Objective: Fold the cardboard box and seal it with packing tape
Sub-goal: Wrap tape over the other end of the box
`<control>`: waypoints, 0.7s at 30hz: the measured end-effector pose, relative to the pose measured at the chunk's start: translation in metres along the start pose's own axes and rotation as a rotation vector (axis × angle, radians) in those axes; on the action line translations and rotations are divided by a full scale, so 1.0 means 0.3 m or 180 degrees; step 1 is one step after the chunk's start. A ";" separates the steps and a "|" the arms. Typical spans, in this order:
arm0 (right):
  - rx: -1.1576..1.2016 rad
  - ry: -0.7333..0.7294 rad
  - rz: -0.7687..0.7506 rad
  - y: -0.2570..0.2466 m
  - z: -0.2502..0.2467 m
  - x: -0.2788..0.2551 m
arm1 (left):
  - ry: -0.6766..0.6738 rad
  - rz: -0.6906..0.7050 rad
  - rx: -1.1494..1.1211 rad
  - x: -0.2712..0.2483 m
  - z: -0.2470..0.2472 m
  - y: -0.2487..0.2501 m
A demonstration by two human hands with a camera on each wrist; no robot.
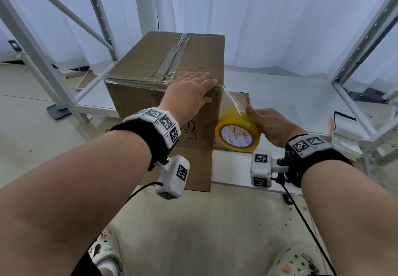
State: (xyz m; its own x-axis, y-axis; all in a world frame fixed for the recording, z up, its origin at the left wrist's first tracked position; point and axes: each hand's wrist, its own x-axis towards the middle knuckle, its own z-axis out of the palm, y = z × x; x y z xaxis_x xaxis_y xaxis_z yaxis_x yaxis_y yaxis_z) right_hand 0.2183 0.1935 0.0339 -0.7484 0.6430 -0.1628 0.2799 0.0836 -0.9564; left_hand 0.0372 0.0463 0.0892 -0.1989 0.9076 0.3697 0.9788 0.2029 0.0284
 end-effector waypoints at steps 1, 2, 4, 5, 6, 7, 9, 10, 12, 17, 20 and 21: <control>-0.0110 0.0039 0.0010 -0.010 0.005 -0.003 | 0.0014 0.0007 -0.0009 -0.001 0.000 0.000; -0.0267 0.0085 0.0001 -0.021 0.011 -0.003 | 0.0023 0.0004 -0.0013 -0.002 0.000 0.001; -0.0667 0.0157 0.0010 -0.031 0.025 0.004 | 0.0044 -0.0003 0.0005 -0.003 0.001 0.001; -0.0831 0.0168 0.0025 -0.036 0.035 0.006 | 0.0054 -0.0005 0.0015 -0.003 0.002 0.001; -0.0943 0.0146 0.0042 -0.042 0.044 0.004 | 0.0052 -0.0009 0.0015 -0.004 0.001 0.003; -0.1003 0.0109 0.0060 -0.047 0.052 0.001 | 0.0046 -0.0011 0.0014 -0.006 0.002 0.005; -0.1000 0.0057 0.0086 -0.050 0.057 -0.006 | 0.0042 -0.0009 0.0043 -0.011 0.002 0.006; -0.0968 0.0063 0.0093 -0.051 0.056 -0.010 | 0.0061 0.0007 0.0081 -0.016 0.002 0.006; -0.0962 0.0117 0.0110 -0.047 0.057 -0.020 | 0.0015 0.0003 0.0256 -0.030 0.008 0.013; -0.1335 0.0220 0.0203 -0.043 0.091 -0.037 | 0.0168 -0.0107 0.0300 -0.099 0.030 0.050; -0.1583 0.0321 0.0204 -0.050 0.107 -0.045 | 0.0979 0.0053 -0.0330 -0.160 0.056 0.095; -0.1583 0.0338 0.0208 -0.047 0.109 -0.049 | 0.0713 -0.0125 -0.0742 -0.175 0.064 0.118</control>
State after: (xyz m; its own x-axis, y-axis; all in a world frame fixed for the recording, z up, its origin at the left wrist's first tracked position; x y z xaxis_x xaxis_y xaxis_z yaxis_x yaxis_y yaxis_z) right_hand 0.2057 0.1581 0.0420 -0.6617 0.7306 -0.1681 0.5957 0.3762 -0.7097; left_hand 0.0812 0.0129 0.0529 -0.2463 0.7920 0.5586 0.9606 0.1230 0.2491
